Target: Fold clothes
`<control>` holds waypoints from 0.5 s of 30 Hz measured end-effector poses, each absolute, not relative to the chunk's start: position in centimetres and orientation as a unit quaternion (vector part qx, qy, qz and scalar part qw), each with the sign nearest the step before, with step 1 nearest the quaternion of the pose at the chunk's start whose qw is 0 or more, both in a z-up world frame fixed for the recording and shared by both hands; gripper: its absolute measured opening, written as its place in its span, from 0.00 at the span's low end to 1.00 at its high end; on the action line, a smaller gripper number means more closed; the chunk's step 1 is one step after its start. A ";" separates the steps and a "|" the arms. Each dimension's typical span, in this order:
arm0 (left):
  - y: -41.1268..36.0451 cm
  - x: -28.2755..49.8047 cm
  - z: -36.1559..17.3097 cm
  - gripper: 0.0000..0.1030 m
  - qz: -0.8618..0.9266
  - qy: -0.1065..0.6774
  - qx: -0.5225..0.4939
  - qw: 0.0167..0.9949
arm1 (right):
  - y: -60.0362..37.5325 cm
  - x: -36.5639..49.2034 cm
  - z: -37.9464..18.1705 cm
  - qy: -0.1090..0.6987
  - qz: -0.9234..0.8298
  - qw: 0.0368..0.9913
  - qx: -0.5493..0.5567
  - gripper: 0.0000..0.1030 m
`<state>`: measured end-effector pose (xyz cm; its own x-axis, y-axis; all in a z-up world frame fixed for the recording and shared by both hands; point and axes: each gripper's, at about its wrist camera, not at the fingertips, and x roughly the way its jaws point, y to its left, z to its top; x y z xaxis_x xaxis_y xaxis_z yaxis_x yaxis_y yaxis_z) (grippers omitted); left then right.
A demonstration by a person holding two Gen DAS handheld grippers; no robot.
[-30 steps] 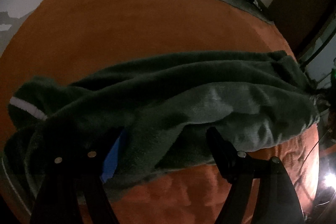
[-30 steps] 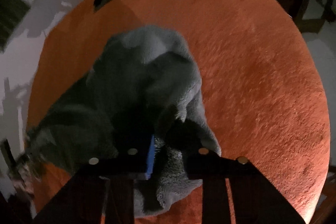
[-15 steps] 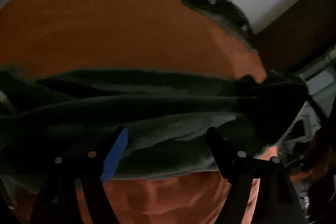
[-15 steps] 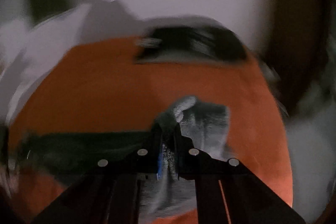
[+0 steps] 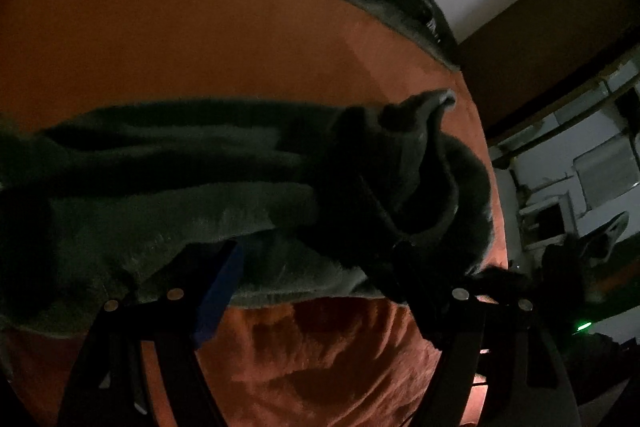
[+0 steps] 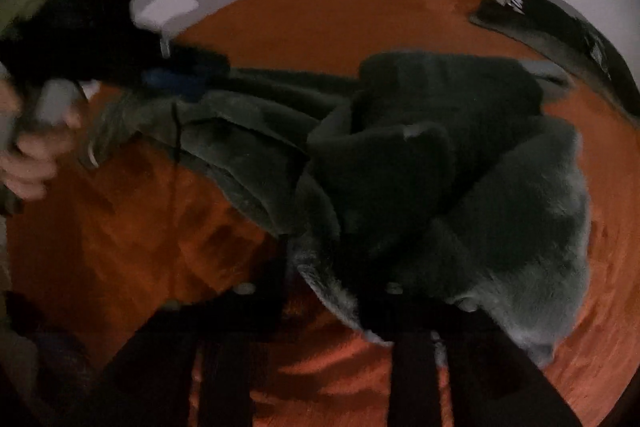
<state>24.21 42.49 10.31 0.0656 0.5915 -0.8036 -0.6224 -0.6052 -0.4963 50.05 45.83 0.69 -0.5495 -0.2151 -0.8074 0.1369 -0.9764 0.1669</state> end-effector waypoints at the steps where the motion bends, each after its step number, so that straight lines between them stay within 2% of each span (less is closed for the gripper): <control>1: 42.2 24.0 10.0 0.76 0.680 0.016 -0.584 0.443 | 46.6 50.5 1.5 -0.053 -0.885 0.094 0.454 0.35; 3: 44.3 24.3 9.5 0.76 0.677 0.016 -0.590 0.441 | 48.2 51.7 2.8 -0.072 -0.895 0.081 0.433 0.42; 5: 45.3 24.3 9.0 0.76 0.671 0.020 -0.591 0.447 | 49.6 52.6 3.8 -0.085 -0.903 0.067 0.416 0.55; 10: 47.8 23.9 8.2 0.76 0.670 0.032 -0.588 0.453 | 52.3 51.7 3.8 -0.091 -0.901 0.016 0.425 0.56; 15: 49.9 23.7 7.7 0.76 0.684 0.043 -0.579 0.442 | 55.6 50.7 3.4 -0.183 -0.882 0.018 0.433 0.56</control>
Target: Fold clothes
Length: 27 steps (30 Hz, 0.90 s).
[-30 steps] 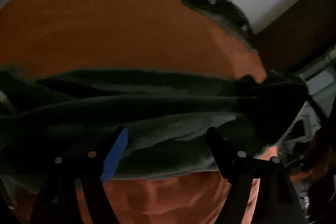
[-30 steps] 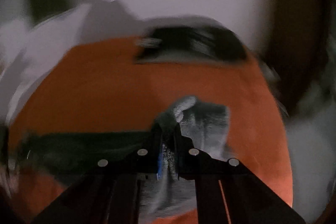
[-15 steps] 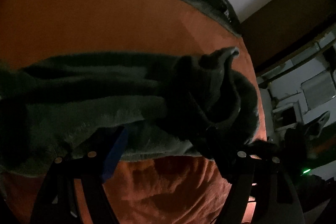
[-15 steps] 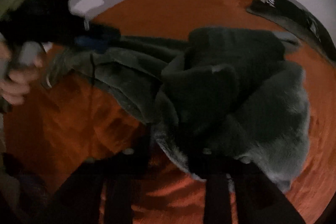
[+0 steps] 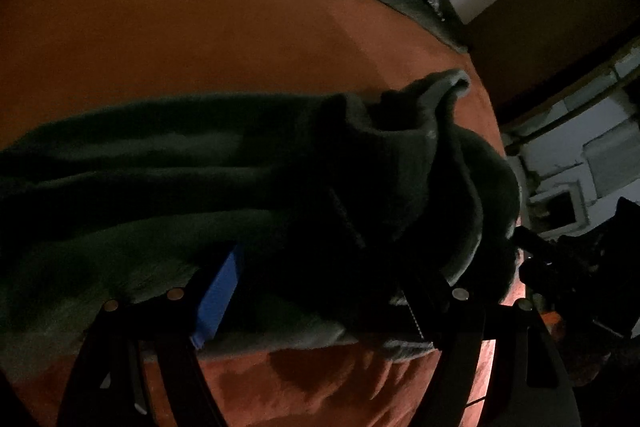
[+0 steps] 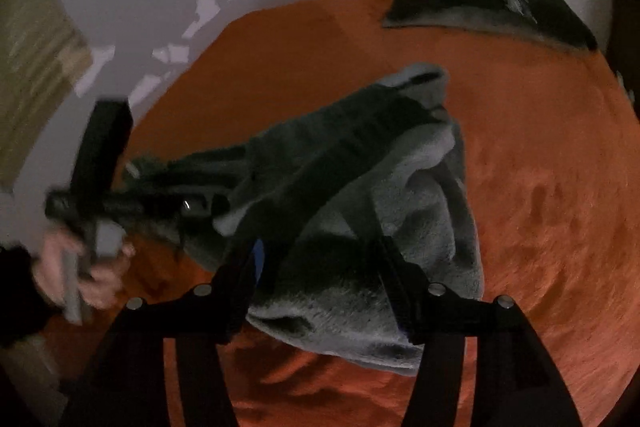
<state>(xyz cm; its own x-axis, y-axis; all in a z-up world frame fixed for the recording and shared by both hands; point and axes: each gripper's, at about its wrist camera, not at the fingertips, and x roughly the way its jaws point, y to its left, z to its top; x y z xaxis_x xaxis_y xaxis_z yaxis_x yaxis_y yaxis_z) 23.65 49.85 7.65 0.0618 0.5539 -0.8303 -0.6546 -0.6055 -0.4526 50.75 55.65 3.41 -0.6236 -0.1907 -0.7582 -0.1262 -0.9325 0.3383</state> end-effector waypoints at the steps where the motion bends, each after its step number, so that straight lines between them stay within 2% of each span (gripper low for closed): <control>1: 50.3 23.9 7.6 0.76 0.685 0.045 -0.579 0.441 | 55.7 50.7 3.2 -0.189 -0.880 0.016 0.435 0.56; 6: 51.9 23.7 6.5 0.75 0.700 0.068 -0.578 0.415 | 55.8 51.2 2.6 -0.189 -0.873 0.005 0.449 0.56; 7: 51.9 23.9 6.4 0.73 0.703 0.069 -0.573 0.416 | 55.8 51.3 2.7 -0.184 -0.874 0.003 0.450 0.56; 10: 51.1 24.8 7.1 0.06 0.742 0.093 -0.533 0.397 | 55.7 51.5 2.7 -0.174 -0.875 -0.001 0.451 0.56; 11: 50.7 25.0 7.3 0.06 0.754 0.107 -0.524 0.381 | 55.7 51.5 2.7 -0.172 -0.875 -0.004 0.452 0.56; 14: 48.9 25.5 8.4 0.06 0.765 0.068 -0.509 0.390 | 56.0 51.2 2.3 -0.172 -0.873 -0.016 0.456 0.56; 19: 45.6 28.2 10.1 0.06 0.766 0.054 -0.496 0.406 | 56.7 52.1 2.7 -0.161 -0.880 -0.044 0.445 0.56; 27: 40.8 34.0 5.7 0.06 0.739 0.066 -0.537 0.400 | 57.7 52.9 1.4 -0.154 -0.876 -0.073 0.451 0.56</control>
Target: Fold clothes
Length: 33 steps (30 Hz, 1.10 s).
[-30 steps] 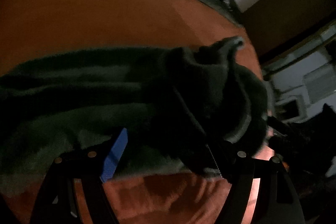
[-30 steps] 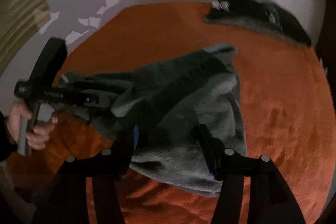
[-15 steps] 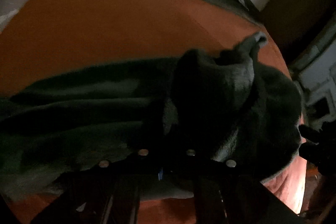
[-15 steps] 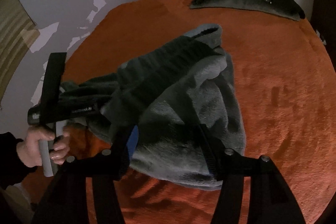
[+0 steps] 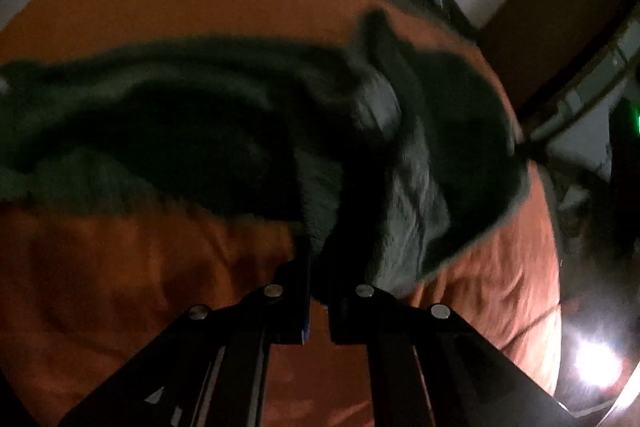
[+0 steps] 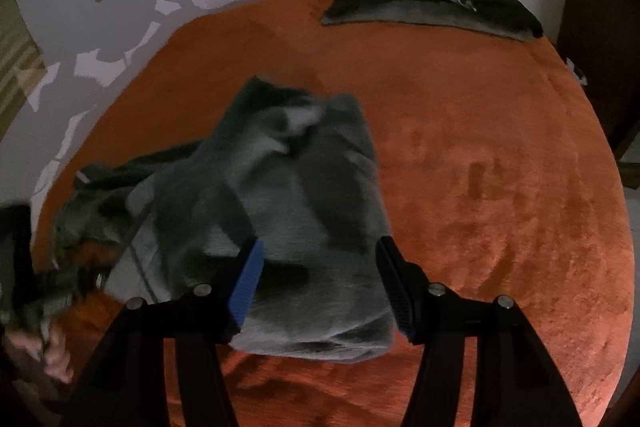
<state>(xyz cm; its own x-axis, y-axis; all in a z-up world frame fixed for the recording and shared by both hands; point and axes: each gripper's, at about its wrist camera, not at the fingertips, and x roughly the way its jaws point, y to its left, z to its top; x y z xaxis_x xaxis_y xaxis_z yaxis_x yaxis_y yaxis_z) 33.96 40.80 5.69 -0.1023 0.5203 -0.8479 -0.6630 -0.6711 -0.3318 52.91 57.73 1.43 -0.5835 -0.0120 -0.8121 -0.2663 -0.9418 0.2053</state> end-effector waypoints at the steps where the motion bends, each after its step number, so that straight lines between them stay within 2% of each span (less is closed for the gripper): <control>1: 40.7 34.5 4.9 0.06 0.734 0.076 -0.544 0.401 | 57.8 52.9 1.0 0.158 0.874 0.074 -0.454 0.56; 6: 40.2 35.3 3.6 0.06 0.719 0.074 -0.557 0.409 | 57.4 52.2 -0.4 0.165 0.866 0.068 -0.468 0.56; 9: 39.9 34.5 3.6 0.14 0.712 0.072 -0.566 0.408 | 57.4 52.1 -0.4 0.158 0.866 0.068 -0.470 0.56; 11: 39.8 33.6 3.4 0.30 0.704 0.072 -0.581 0.403 | 57.5 52.0 -0.2 0.161 0.865 0.068 -0.470 0.56; 15: 40.2 30.9 3.3 0.39 0.691 0.074 -0.589 0.412 | 57.4 50.1 0.7 0.147 0.867 0.050 -0.474 0.57; 17: 40.7 30.0 3.2 0.51 0.678 0.078 -0.591 0.431 | 57.1 47.8 1.2 0.126 0.864 0.024 -0.488 0.61; 21: 42.2 29.0 2.5 0.51 0.654 0.091 -0.595 0.458 | 56.1 42.1 0.7 0.126 0.836 -0.020 -0.534 0.64; 23: 42.5 29.1 2.1 0.50 0.655 0.084 -0.595 0.458 | 55.9 39.8 -0.3 0.156 0.813 -0.023 -0.560 0.64; 25: 42.5 29.2 1.9 0.48 0.657 0.077 -0.600 0.450 | 55.6 38.8 -1.1 0.149 0.812 -0.011 -0.564 0.64; 27: 42.3 29.4 1.7 0.31 0.663 0.072 -0.602 0.438 | 55.3 38.7 -1.7 0.138 0.818 0.005 -0.559 0.45; 28: 42.0 29.5 2.0 0.17 0.670 0.068 -0.596 0.437 | 55.1 38.9 -1.8 0.136 0.821 0.012 -0.554 0.27; 29: 41.7 29.6 2.3 0.10 0.676 0.064 -0.590 0.437 | 55.2 39.4 -1.9 0.137 0.825 0.024 -0.548 0.18; 31: 41.2 30.2 3.7 0.07 0.700 0.070 -0.556 0.443 | 55.9 40.8 -0.9 0.147 0.843 0.036 -0.516 0.12; 33: 40.9 30.6 5.2 0.06 0.721 0.082 -0.528 0.440 | 56.6 42.2 0.1 0.156 0.861 0.048 -0.483 0.10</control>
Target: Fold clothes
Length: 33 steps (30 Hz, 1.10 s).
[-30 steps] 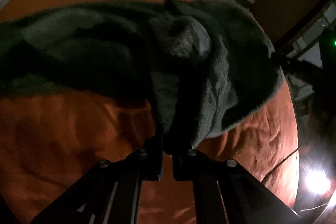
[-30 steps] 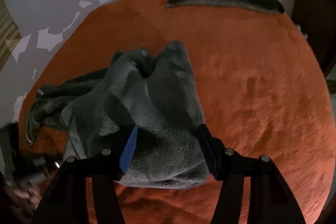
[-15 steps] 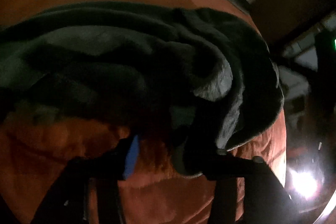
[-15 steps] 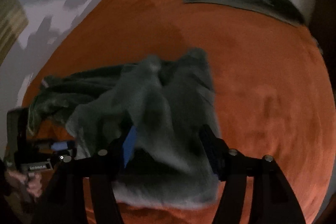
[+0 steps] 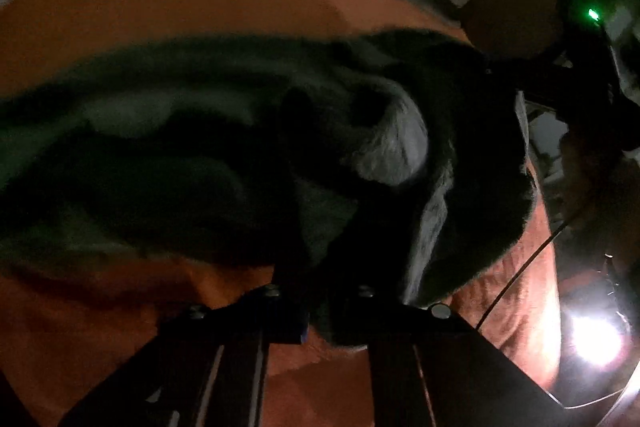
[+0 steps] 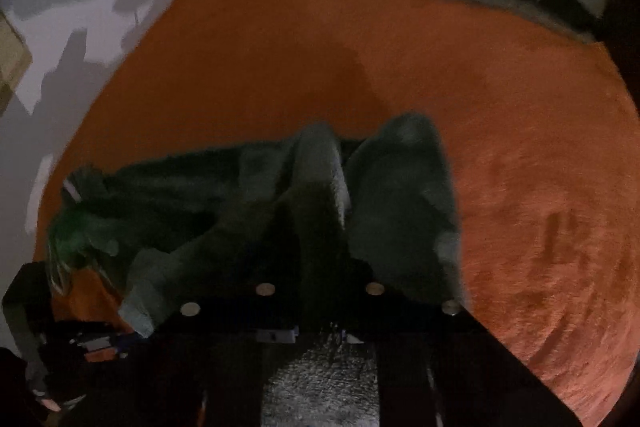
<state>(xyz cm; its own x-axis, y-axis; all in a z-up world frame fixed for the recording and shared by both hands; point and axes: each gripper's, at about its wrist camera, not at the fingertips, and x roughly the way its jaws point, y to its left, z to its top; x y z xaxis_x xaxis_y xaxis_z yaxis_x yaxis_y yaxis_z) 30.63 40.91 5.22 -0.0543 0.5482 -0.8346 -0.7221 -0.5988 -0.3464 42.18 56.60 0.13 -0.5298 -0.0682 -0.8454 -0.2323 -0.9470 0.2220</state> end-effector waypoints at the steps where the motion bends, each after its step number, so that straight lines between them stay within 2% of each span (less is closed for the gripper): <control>1: 40.7 30.8 6.1 0.06 0.733 0.087 -0.514 0.437 | 56.9 43.4 1.2 0.153 0.876 0.057 -0.453 0.10; 4: 39.9 30.5 9.3 0.06 0.755 0.068 -0.481 0.440 | 58.3 47.1 4.6 0.150 0.909 0.099 -0.375 0.09; 10: 43.0 29.3 16.3 0.06 0.768 0.049 -0.419 0.482 | 62.3 53.2 10.6 0.187 0.930 0.163 -0.271 0.07; 13: 42.6 27.8 18.0 0.06 0.772 0.035 -0.416 0.480 | 62.5 55.3 14.7 0.155 0.947 0.176 -0.217 0.00; 16: 41.7 27.0 17.4 0.06 0.774 0.034 -0.434 0.460 | 62.4 57.2 19.0 0.111 0.963 0.183 -0.164 0.00; 19: 41.2 26.8 16.0 0.06 0.773 0.044 -0.460 0.436 | 61.1 56.1 20.1 0.080 0.965 0.137 -0.210 0.00; 22: 39.8 26.3 11.8 0.06 0.758 0.054 -0.506 0.408 | 59.7 55.4 18.3 0.077 0.956 0.087 -0.268 0.00; 29: 37.9 26.5 4.7 0.08 0.708 0.043 -0.592 0.381 | 58.1 49.3 9.6 0.081 0.897 0.045 -0.431 0.02; 30: 37.9 26.7 4.3 0.08 0.705 0.044 -0.595 0.385 | 58.5 48.0 8.3 0.082 0.886 0.037 -0.454 0.04; 31: 38.0 26.9 3.8 0.09 0.701 0.045 -0.597 0.388 | 58.9 46.7 7.0 0.083 0.875 0.030 -0.476 0.16; 32: 38.1 26.9 3.9 0.12 0.701 0.052 -0.596 0.389 | 59.0 45.6 5.7 0.082 0.862 0.028 -0.499 0.40; 33: 38.2 27.0 4.0 0.15 0.701 0.058 -0.595 0.390 | 59.3 44.2 4.6 0.081 0.855 0.030 -0.511 0.51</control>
